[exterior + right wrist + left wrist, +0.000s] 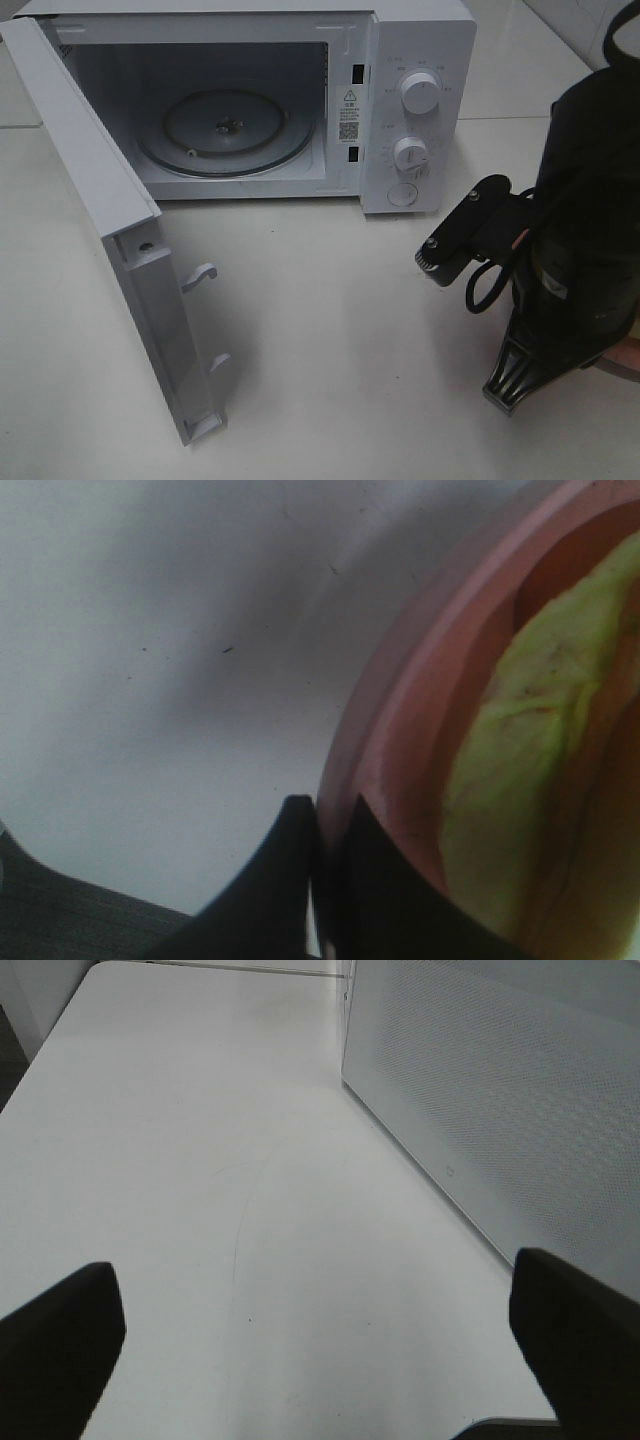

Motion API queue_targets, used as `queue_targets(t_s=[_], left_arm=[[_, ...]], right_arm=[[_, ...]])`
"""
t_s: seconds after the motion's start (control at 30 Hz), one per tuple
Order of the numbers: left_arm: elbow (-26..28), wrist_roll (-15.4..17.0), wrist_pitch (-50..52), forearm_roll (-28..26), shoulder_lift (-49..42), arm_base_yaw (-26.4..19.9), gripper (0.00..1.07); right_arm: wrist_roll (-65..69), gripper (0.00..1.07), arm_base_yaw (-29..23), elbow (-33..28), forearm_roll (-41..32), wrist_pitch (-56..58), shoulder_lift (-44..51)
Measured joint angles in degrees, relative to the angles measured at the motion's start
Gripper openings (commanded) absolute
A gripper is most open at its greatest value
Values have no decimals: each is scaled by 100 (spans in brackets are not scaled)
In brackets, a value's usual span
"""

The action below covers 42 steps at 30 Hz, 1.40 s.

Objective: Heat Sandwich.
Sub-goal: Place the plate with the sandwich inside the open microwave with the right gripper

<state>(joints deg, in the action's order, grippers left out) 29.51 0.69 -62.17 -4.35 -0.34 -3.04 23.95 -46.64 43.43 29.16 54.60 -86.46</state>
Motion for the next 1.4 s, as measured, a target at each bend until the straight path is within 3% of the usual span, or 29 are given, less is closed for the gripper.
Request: queue_targets(t_s=[0.33,0.67,1.4], left_arm=[[0,0,0,0,0,0,98],[0,0,0,0,0,0,98],[0,0,0,0,0,0,98]], right_arm=[[-252,0,-779,0,0,97,0],[-751,0,-1203,0,6,103,0],[-3014,0,-1220,0,11,-716,0]])
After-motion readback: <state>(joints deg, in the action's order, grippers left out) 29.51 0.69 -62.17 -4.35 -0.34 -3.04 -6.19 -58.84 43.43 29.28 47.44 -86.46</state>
